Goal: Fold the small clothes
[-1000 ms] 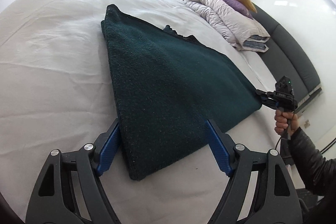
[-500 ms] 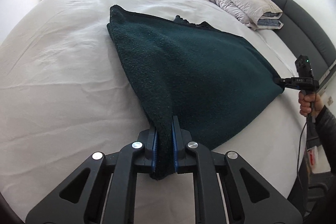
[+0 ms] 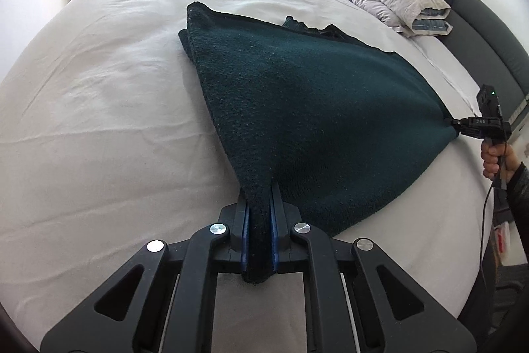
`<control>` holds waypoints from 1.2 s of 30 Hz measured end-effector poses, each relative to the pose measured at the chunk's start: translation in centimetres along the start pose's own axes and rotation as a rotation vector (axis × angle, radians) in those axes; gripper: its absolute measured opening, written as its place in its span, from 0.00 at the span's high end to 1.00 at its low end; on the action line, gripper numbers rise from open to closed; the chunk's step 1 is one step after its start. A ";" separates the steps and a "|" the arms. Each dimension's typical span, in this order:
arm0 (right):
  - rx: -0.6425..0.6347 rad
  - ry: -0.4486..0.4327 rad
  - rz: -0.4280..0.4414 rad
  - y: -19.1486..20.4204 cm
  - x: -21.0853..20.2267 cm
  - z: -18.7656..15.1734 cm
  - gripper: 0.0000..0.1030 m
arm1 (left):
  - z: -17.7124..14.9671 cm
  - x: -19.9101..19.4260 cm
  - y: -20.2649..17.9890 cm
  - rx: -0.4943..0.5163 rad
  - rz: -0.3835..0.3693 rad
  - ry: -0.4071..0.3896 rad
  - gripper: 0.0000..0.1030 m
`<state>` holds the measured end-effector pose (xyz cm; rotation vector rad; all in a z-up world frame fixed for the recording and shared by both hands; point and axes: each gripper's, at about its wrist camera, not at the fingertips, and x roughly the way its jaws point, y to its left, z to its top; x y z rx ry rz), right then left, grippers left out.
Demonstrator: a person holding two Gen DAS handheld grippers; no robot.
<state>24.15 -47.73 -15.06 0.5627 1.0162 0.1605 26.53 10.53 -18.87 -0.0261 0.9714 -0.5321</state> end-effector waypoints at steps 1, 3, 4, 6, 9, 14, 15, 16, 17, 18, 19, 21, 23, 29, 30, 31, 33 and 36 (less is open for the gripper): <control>0.005 -0.004 0.004 -0.2 -0.3 -0.3 0.94 | 0.0 -0.1 0.2 -0.007 -0.012 -0.003 0.91; 0.018 -0.019 0.019 -0.8 -0.7 -0.9 0.95 | 0.0 -0.1 0.5 -0.017 -0.021 -0.003 0.87; 0.023 -0.029 0.037 -0.9 -0.7 -1.0 0.92 | 0.1 0.1 0.7 -0.022 -0.027 0.003 0.86; 0.049 -0.041 0.047 -1.1 -1.2 -1.0 0.80 | 0.1 -0.1 1.2 -0.047 -0.049 0.014 0.82; 0.049 -0.118 -0.075 -0.6 -3.5 -1.0 0.51 | 0.0 -1.5 2.0 -0.087 -0.040 0.008 0.67; -0.009 -0.188 -0.052 3.3 -5.0 0.3 0.52 | 1.1 -5.6 1.8 -0.060 0.181 -0.080 0.50; -0.034 -0.184 -0.010 4.8 -4.4 0.8 0.54 | 2.0 -6.4 1.2 -0.056 0.180 -0.117 0.50; -0.062 -0.176 0.033 6.6 -3.5 1.4 0.55 | 3.2 -6.7 0.2 -0.044 0.167 -0.146 0.50; -0.083 -0.162 0.073 8.2 -2.4 2.0 0.56 | 4.5 -6.5 -1.1 -0.022 0.159 -0.155 0.50; -0.097 -0.138 0.118 9.9 -0.7 2.7 0.56 | 6.0 -5.7 -2.9 0.019 0.159 -0.154 0.50; -0.104 -0.115 0.153 11.3 1.0 3.4 0.59 | 7.3 -4.7 -4.5 0.058 0.166 -0.152 0.50; -0.122 -0.072 0.177 13.6 4.4 4.5 0.60 | 9.7 -2.1 -7.4 0.110 0.176 -0.151 0.50; -0.105 -0.022 0.189 14.8 8.1 5.3 0.61 | 11.6 1.2 -8.8 0.114 0.190 -0.119 0.50; 0.023 -0.020 0.201 12.2 11.9 8.2 0.84 | 12.6 9.0 -4.0 0.016 0.289 -0.028 0.47; 0.051 -0.032 0.199 11.2 11.8 8.7 0.86 | 12.0 8.5 -2.6 -0.025 0.244 -0.054 0.47; 0.071 -0.048 0.188 10.3 11.6 9.0 0.88 | 11.8 8.2 -1.8 -0.052 0.227 -0.066 0.47; 0.129 -0.090 0.174 8.1 11.2 9.6 0.91 | 11.8 8.0 -1.1 -0.067 0.204 -0.082 0.47; 0.229 -0.189 0.142 4.4 9.5 9.8 0.97 | 11.4 7.9 -1.1 -0.063 0.196 -0.107 0.47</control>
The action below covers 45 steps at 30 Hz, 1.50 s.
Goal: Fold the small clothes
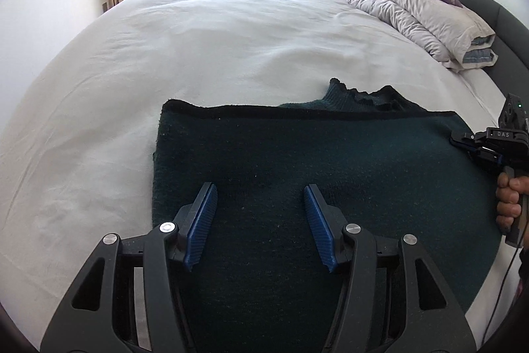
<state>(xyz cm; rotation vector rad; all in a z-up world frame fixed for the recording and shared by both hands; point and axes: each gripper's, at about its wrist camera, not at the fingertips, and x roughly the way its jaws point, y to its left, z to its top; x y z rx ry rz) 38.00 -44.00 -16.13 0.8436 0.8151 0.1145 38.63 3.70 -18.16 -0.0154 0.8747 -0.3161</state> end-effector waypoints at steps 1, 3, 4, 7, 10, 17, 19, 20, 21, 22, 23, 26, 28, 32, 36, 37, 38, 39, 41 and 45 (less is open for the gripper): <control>0.029 -0.039 -0.016 -0.8 -0.6 0.5 1.00 | -0.1 -0.1 0.2 -0.006 -0.009 -0.010 0.47; 0.106 -0.130 -0.074 -2.7 -2.5 1.2 0.98 | -0.3 -0.1 0.4 -0.023 -0.026 -0.016 0.47; 0.145 -0.175 -0.069 -3.2 -3.7 1.2 0.96 | -0.4 -0.2 0.5 -0.027 -0.030 -0.017 0.47; 0.107 -0.262 -0.037 -0.9 -6.9 -0.2 0.87 | -0.3 -0.1 0.0 -0.020 -0.016 -0.017 0.47; -0.071 -0.133 0.097 5.1 -6.7 -4.7 0.80 | -0.3 -1.4 -1.1 -0.007 0.059 -0.006 0.47; -0.202 0.117 0.173 9.1 -0.8 -14.8 0.76 | -3.5 -6.0 -6.8 -0.005 -0.041 -0.045 0.39; -0.192 0.096 0.174 8.1 -0.7 -14.8 0.88 | -5.3 -4.8 -7.1 0.015 0.031 0.004 0.39; -0.174 0.073 0.162 7.4 -1.1 -14.3 0.89 | -6.1 -4.7 -6.5 -0.010 0.033 0.002 0.38; -0.145 0.036 0.148 6.4 -1.7 -13.6 0.89 | -6.7 -4.8 -5.6 -0.053 0.005 -0.014 0.37; -0.118 -0.001 0.136 5.3 -2.4 -12.8 0.89 | -6.9 -4.9 -5.2 -0.073 -0.007 -0.019 0.37; -0.097 -0.039 0.110 3.7 -3.4 -11.8 0.89 | -7.0 -4.9 -5.0 -0.076 -0.012 -0.019 0.37; -0.017 -0.140 0.037 0.0 -6.1 -10.0 0.99 | -7.1 -4.7 -5.5 -0.052 0.003 -0.016 0.37; 0.036 -0.207 0.000 -2.3 -8.2 -9.3 1.00 | -7.2 -4.6 -5.6 -0.049 0.007 -0.019 0.37; 0.083 -0.292 -0.113 -4.3 -11.9 -8.8 0.77 | -7.5 -4.3 -5.9 -0.046 0.006 -0.024 0.37; 0.118 -0.333 -0.095 -4.3 -14.8 -9.8 0.71 | -7.6 -4.3 -6.0 -0.047 0.002 -0.025 0.37; 0.085 -0.331 -0.089 -3.2 -15.0 -10.2 0.69 | -7.6 -4.3 -5.8 -0.048 0.000 -0.025 0.37; 0.048 -0.321 -0.079 -1.9 -14.9 -10.5 0.68 | -7.7 -4.4 -5.7 -0.049 -0.001 -0.025 0.37; 0.014 -0.309 -0.057 -0.7 -14.7 -11.0 0.67 | -7.8 -4.6 -5.7 -0.049 0.000 -0.026 0.37; -0.053 -0.269 0.015 2.1 -13.9 -11.7 0.63 | -8.1 -5.0 -5.5 -0.052 0.005 -0.027 0.37; -0.198 -0.132 0.081 7.4 -9.3 -13.4 0.52 | -8.6 -5.8 -5.1 -0.070 0.005 -0.033 0.37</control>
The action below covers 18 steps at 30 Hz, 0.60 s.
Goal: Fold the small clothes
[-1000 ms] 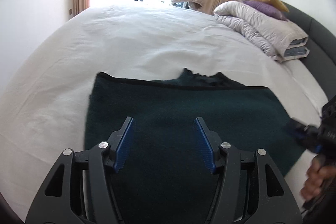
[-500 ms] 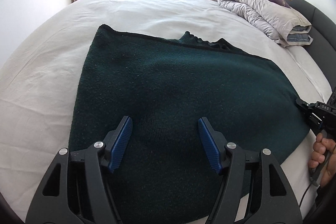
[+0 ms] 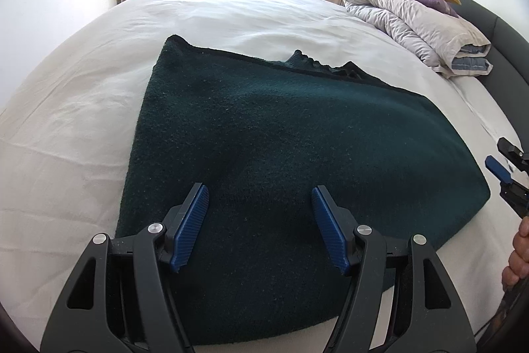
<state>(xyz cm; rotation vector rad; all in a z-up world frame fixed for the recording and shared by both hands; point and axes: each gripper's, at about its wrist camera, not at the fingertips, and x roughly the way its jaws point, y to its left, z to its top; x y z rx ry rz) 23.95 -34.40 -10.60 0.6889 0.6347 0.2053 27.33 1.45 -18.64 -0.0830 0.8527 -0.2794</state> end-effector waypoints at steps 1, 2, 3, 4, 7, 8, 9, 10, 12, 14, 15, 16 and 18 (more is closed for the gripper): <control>-0.004 0.039 0.011 0.4 1.1 -0.4 0.49 | -0.1 -0.1 0.1 -0.001 0.001 0.001 0.37; 0.006 0.094 0.023 0.3 2.4 -0.9 0.45 | -0.2 -0.4 0.2 0.000 0.002 0.001 0.37; 0.026 0.136 0.004 -0.2 3.5 -1.3 0.43 | -0.4 -0.6 0.3 0.001 0.001 0.000 0.37; 0.045 0.165 -0.039 -1.0 4.3 -1.8 0.44 | -0.7 -1.0 0.5 -0.001 -0.001 -0.001 0.37; 0.086 0.140 -0.037 -2.9 3.9 -2.2 0.58 | -1.6 -2.8 1.8 -0.043 -0.030 -0.012 0.37; 0.104 0.131 -0.038 -3.2 3.1 -2.3 0.58 | -2.0 -3.6 2.4 -0.073 -0.022 -0.020 0.37; 0.112 0.115 -0.042 -3.4 2.4 -2.2 0.53 | -2.6 -4.9 3.5 -0.124 -0.014 -0.041 0.37; 0.105 0.093 -0.045 -3.3 1.6 -2.1 0.46 | -3.3 -6.1 4.6 -0.179 -0.012 -0.067 0.36; 0.086 0.054 -0.026 -2.7 0.5 -1.6 0.41 | -4.8 -7.9 7.0 -0.326 -0.006 -0.097 0.21; 0.076 0.046 0.017 -2.0 0.2 -1.2 0.41 | -6.4 -8.9 8.7 -0.451 -0.066 -0.106 0.20; 0.071 0.047 0.033 -1.5 0.2 -1.0 0.41 | -7.3 -9.1 9.2 -0.517 -0.105 -0.102 0.20; 0.066 0.051 0.045 -1.2 0.4 -0.9 0.41 | -8.1 -9.2 9.4 -0.570 -0.136 -0.099 0.20; 0.062 0.065 0.062 -0.7 1.0 -0.7 0.41 | -9.0 -9.3 9.2 -0.644 -0.186 -0.095 0.20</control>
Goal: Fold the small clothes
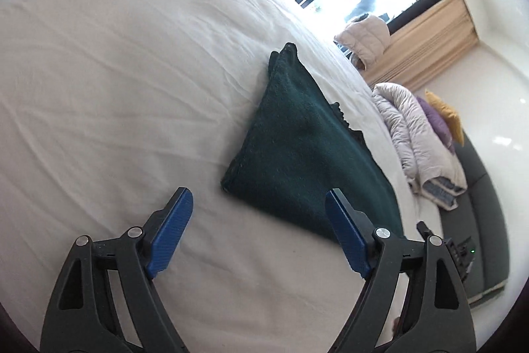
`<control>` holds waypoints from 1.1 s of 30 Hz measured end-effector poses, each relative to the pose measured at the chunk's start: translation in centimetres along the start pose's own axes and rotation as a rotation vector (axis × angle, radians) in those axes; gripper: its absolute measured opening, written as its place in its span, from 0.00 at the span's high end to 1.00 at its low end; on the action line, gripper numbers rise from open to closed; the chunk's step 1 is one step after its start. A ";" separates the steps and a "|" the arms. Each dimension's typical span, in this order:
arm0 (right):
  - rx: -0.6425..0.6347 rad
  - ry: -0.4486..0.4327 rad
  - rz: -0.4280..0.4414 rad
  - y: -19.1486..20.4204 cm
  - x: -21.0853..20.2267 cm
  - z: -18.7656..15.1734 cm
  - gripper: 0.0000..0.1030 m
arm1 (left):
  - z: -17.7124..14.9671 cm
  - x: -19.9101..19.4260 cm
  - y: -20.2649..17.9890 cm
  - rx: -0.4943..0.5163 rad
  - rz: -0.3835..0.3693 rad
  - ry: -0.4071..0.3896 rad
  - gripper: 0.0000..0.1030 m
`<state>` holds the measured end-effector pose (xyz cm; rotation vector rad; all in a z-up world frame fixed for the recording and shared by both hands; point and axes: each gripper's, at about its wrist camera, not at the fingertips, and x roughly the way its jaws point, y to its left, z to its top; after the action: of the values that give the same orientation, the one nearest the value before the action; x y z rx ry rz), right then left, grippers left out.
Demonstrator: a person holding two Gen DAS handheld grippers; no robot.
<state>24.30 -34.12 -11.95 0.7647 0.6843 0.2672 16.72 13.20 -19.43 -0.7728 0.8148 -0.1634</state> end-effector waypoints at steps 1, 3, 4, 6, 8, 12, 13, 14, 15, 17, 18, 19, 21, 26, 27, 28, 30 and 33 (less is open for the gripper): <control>-0.001 0.006 0.012 0.1 0.2 -0.1 0.41 | -0.3 0.1 -0.1 -0.024 -0.022 0.007 0.20; 0.001 0.018 0.033 0.4 0.7 -0.1 0.41 | -0.8 0.9 -0.7 -0.049 -0.069 0.036 0.20; 0.003 0.022 0.041 0.5 0.9 -0.1 0.41 | -0.9 1.6 -1.0 -0.057 -0.080 0.051 0.20; 0.006 0.029 0.059 0.7 1.4 0.0 0.41 | -1.1 2.5 -1.2 -0.080 -0.093 0.050 0.20; 0.000 0.035 0.067 0.9 1.8 0.2 0.42 | -0.9 3.3 -1.1 -0.132 -0.126 0.039 0.20; 0.000 0.065 0.069 1.1 3.0 1.2 0.46 | 0.2 5.1 -1.4 -0.197 -0.167 0.026 0.22; -0.001 0.072 0.066 1.2 3.4 1.6 0.47 | 0.5 5.7 -1.6 -0.204 -0.178 0.027 0.26; -0.002 0.084 0.062 1.3 3.9 2.0 0.49 | 1.1 6.6 -2.0 -0.213 -0.188 0.034 0.42; -0.003 0.101 0.055 1.4 4.5 2.4 0.54 | 1.5 7.4 -2.1 -0.228 -0.198 0.051 0.63; -0.014 0.139 0.034 1.6 5.9 2.8 0.63 | 2.0 8.8 -2.1 -0.247 -0.203 0.075 0.75; -0.025 0.163 0.019 1.8 6.6 3.0 0.69 | 2.3 9.2 -2.3 -0.239 -0.196 0.069 0.80; -0.034 0.186 0.004 1.9 7.4 3.1 0.73 | 2.5 9.4 -2.6 -0.221 -0.187 0.064 0.83; -0.046 0.241 -0.022 1.9 9.2 3.1 0.77 | 3.1 9.3 -3.5 -0.161 -0.166 0.042 0.89; 0.000 0.314 -0.083 -0.1 11.6 2.8 1.00 | 4.3 8.7 -6.6 -0.009 -0.107 -0.013 0.91; 0.008 0.315 -0.071 -0.5 11.6 2.8 1.00 | 4.3 8.4 -7.5 0.030 -0.097 -0.024 0.92; -0.005 0.313 -0.064 -0.6 11.5 2.7 1.00 | 4.4 8.3 -8.6 0.070 -0.088 -0.039 0.92; -0.031 0.300 -0.047 -0.9 11.3 2.4 1.00 | 4.2 7.5 -10.9 0.144 -0.075 -0.064 0.92; 0.039 0.300 0.025 -2.1 10.2 2.8 1.00 | 4.1 7.5 -15.4 0.266 -0.071 -0.087 0.92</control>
<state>33.76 -32.46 -16.79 0.7789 0.9657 0.3970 27.08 1.27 -11.66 -0.5538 0.6671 -0.2933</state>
